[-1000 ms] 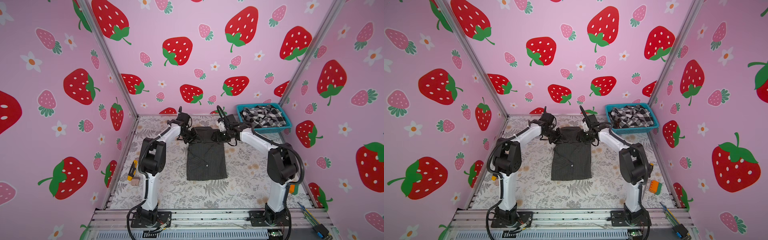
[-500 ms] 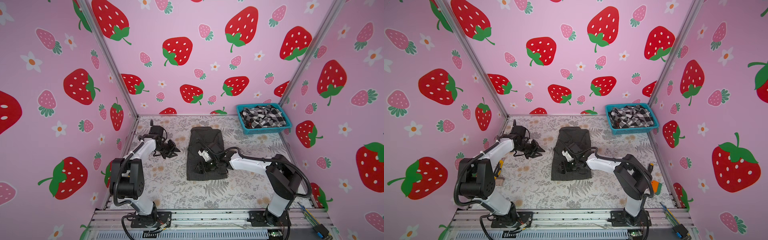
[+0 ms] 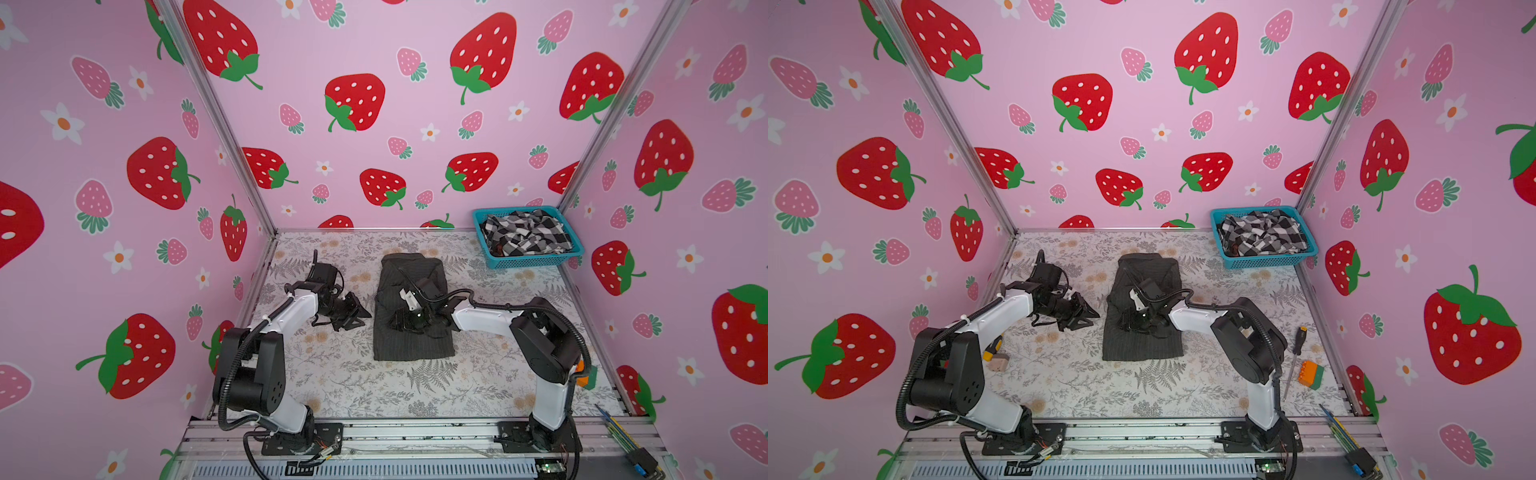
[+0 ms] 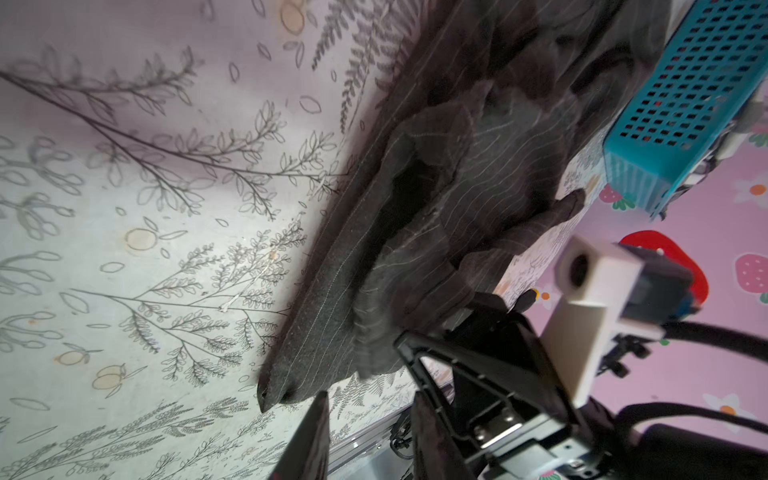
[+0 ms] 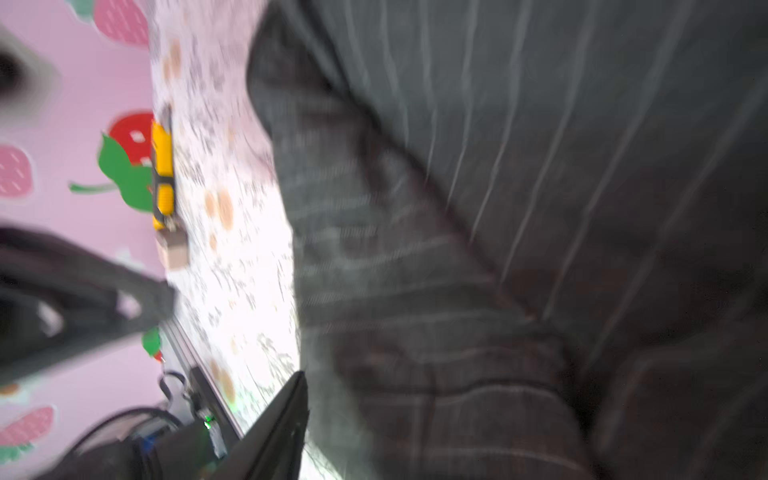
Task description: Fold and stack the long sleeve shirts
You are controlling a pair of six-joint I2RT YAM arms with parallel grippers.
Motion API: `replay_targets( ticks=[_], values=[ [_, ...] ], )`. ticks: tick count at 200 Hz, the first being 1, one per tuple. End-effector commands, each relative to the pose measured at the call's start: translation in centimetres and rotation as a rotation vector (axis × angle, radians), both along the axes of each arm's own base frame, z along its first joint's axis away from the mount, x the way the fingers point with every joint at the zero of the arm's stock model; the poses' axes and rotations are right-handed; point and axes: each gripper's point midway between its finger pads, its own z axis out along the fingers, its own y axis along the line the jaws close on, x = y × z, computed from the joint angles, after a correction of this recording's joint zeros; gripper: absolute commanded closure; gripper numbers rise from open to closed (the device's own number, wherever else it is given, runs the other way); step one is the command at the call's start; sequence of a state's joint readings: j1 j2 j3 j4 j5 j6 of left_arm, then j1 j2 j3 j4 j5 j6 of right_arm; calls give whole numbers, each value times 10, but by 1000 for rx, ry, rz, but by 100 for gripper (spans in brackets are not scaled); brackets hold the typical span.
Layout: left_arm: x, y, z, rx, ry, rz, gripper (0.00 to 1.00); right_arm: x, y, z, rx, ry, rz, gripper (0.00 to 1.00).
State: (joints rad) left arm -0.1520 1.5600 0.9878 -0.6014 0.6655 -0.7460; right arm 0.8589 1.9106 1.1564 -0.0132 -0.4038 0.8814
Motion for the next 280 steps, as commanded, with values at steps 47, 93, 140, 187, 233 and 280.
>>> replay_targets(
  ticks=[47, 93, 140, 187, 233, 280],
  values=[
    [-4, -25, -13, 26, 9, -75, 67, 78, -6, 40, 110, -61, -147, 49],
    [51, -55, -15, -20, -22, -80, 66, 125, -17, 58, 144, -68, -139, 39],
    [122, -67, -21, 8, -60, -73, 69, 132, -70, 62, -24, -164, -152, 38],
    [130, -66, -52, 51, 6, -90, 70, 115, -95, 15, -172, -140, -97, 43],
    [116, -60, -72, 75, 70, -101, 70, 119, -96, -11, -213, -107, -83, 44],
    [127, -63, -22, 68, -14, -152, 67, 149, -94, 18, -241, -190, -58, 32]
  ],
)
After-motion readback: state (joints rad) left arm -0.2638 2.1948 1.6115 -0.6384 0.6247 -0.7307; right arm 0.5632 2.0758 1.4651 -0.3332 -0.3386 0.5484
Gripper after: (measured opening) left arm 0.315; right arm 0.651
